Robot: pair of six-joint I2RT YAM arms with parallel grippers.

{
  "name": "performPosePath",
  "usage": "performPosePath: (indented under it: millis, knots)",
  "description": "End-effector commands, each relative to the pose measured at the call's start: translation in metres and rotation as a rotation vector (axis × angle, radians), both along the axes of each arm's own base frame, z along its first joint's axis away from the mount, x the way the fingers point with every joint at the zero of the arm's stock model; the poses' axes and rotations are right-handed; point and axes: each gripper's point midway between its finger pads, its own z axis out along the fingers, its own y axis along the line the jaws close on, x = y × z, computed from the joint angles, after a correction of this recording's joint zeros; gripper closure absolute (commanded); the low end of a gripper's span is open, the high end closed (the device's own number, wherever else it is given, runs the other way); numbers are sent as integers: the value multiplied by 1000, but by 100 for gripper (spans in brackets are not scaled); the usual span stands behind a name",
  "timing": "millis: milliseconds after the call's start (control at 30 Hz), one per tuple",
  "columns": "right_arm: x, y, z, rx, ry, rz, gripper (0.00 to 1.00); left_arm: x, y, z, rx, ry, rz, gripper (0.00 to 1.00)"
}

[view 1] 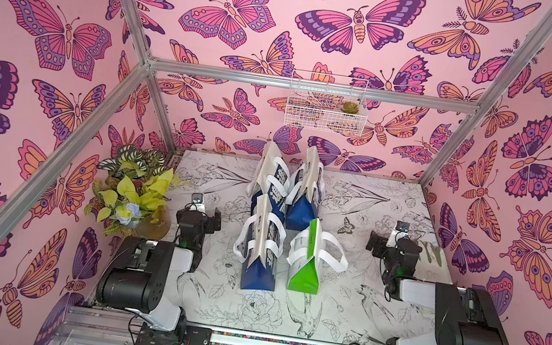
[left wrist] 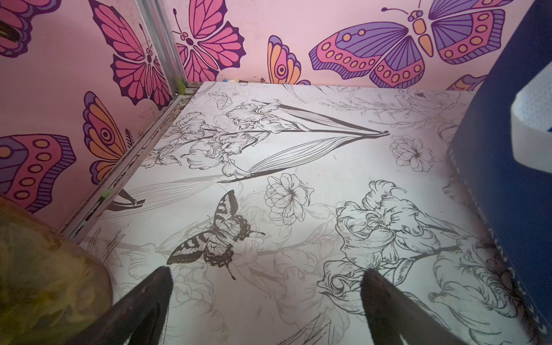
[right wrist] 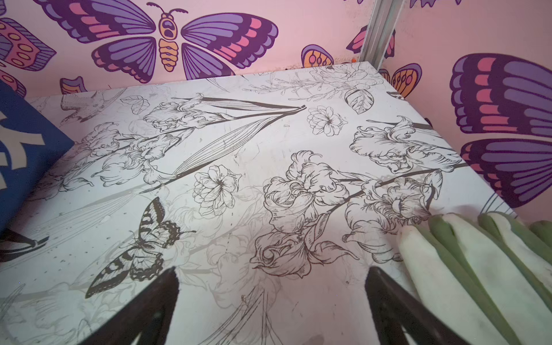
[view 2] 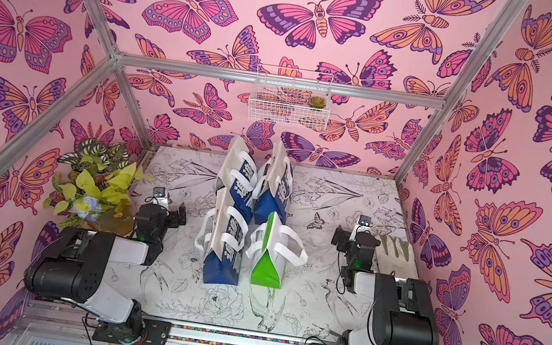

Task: Open the takeout bag
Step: Pick up the takeout bag at the center of the board.

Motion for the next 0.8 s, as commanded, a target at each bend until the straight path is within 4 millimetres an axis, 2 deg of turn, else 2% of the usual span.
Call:
performPosePath:
  millis: [0, 767]
  knots:
    - [3, 5, 5, -7, -9, 29, 1, -1, 0, -2, -2, 5, -8, 0]
    - [4, 6, 7, -7, -12, 30, 1, -1, -1, -4, -5, 29, -8, 0]
